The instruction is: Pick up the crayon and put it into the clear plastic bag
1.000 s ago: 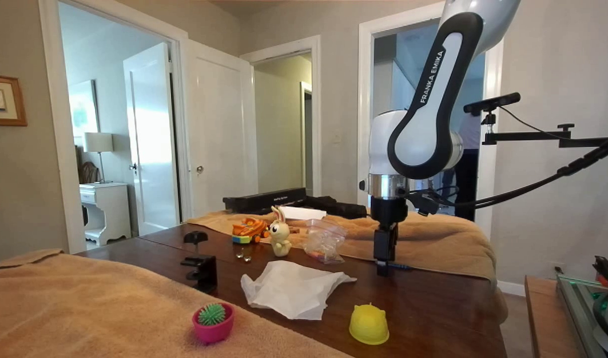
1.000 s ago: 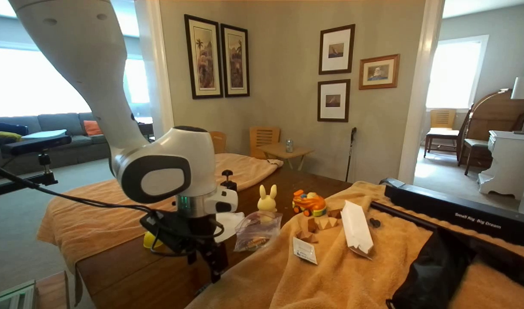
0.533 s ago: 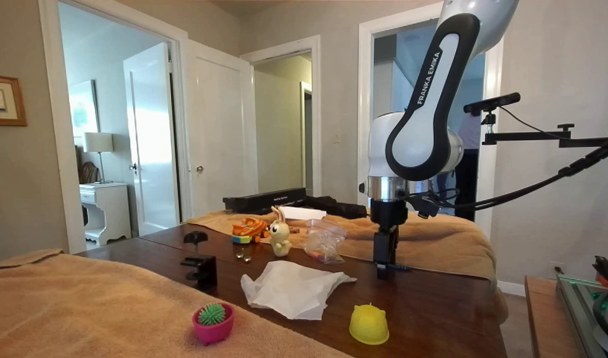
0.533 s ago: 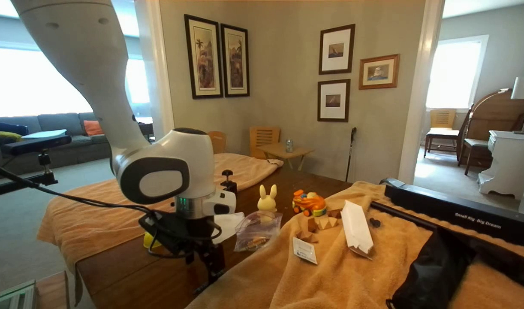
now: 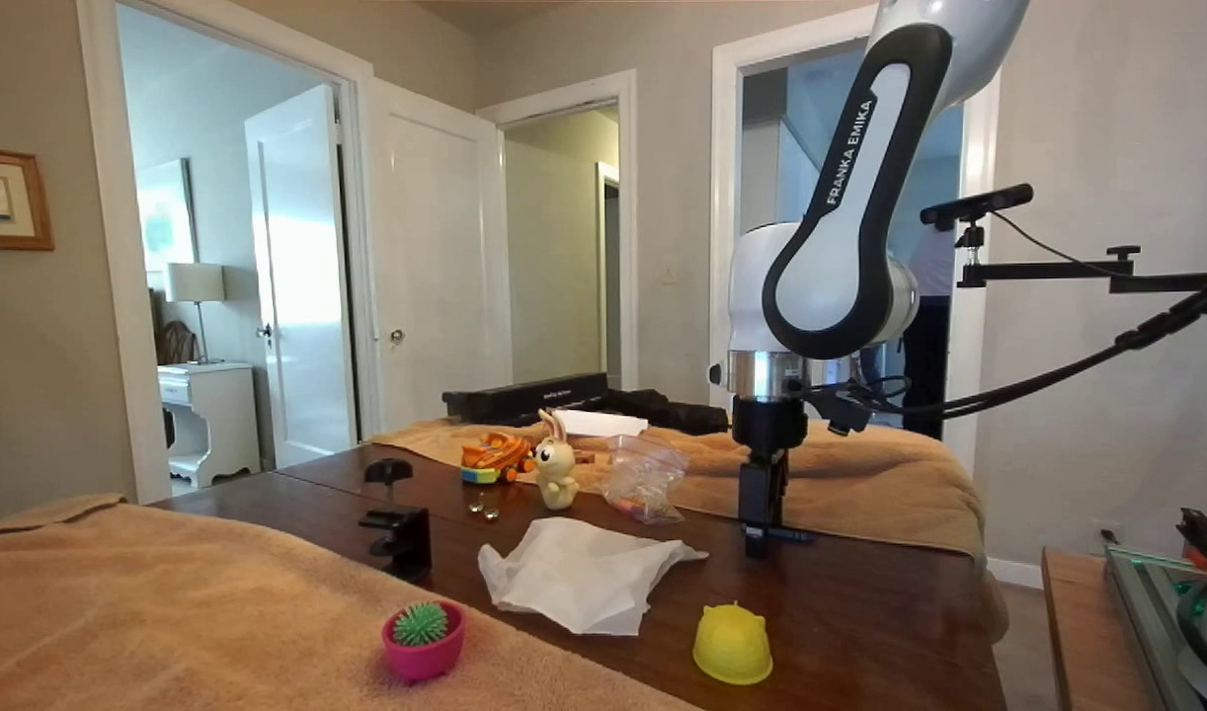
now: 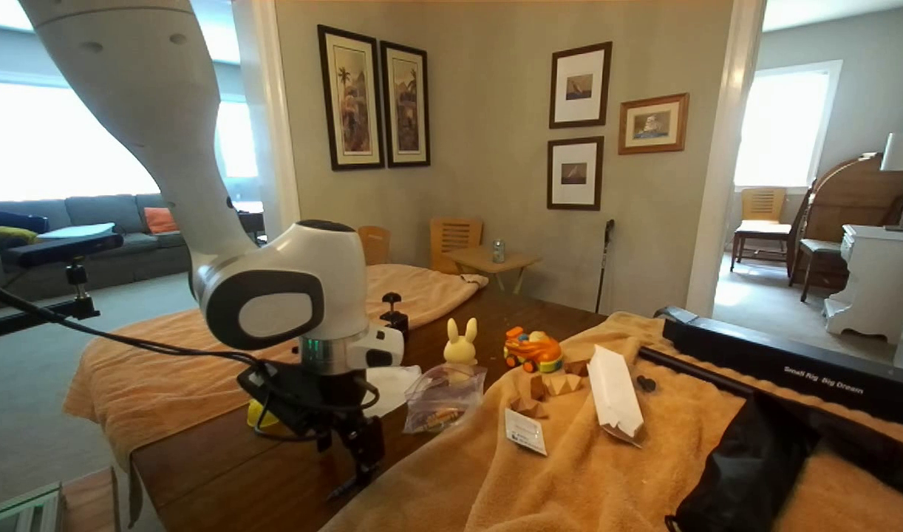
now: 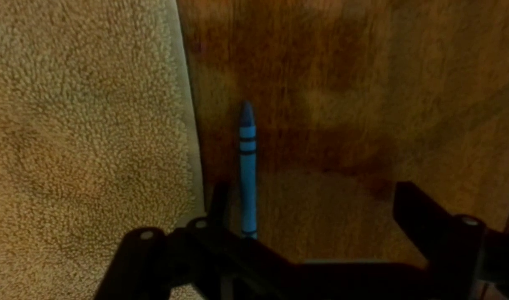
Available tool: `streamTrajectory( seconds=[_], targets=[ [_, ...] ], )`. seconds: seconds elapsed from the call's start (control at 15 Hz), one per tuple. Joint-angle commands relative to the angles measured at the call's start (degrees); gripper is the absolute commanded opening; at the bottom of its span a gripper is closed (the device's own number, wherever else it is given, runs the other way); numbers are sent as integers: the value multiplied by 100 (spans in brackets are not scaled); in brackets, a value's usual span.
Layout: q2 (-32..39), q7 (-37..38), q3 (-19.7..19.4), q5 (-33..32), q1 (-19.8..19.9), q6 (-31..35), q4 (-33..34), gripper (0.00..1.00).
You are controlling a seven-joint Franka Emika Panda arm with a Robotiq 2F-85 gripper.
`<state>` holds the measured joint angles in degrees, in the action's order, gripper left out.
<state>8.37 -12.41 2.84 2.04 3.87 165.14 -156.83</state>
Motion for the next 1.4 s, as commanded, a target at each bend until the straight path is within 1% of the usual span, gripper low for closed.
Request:
streamTrajectory(
  seconds=[0.0, 0.2, 0.27, 0.33, 0.4, 0.47, 1.07, 1.2, 1.27, 1.33],
  targets=[
    [41, -157, 4, 93, 55, -47, 78, 100],
    [51, -115, -50, 29, 50, -54, 82, 100],
    [57, -111, -68, 15, 49, -57, 88, 83],
    [58, -126, -66, 33, 55, -60, 90, 74],
    [56, -124, -75, 23, 52, -64, 91, 68],
    [57, -127, -73, 24, 51, -62, 92, 59],
    [16, -137, -90, -7, 37, -83, 124, 0],
    [12, -118, -125, -51, 31, -103, 136, 0],
    [47, -106, -132, -65, 27, -96, 150, 2],
    [27, -98, -135, -70, 24, -93, 127, 2]
  ],
)
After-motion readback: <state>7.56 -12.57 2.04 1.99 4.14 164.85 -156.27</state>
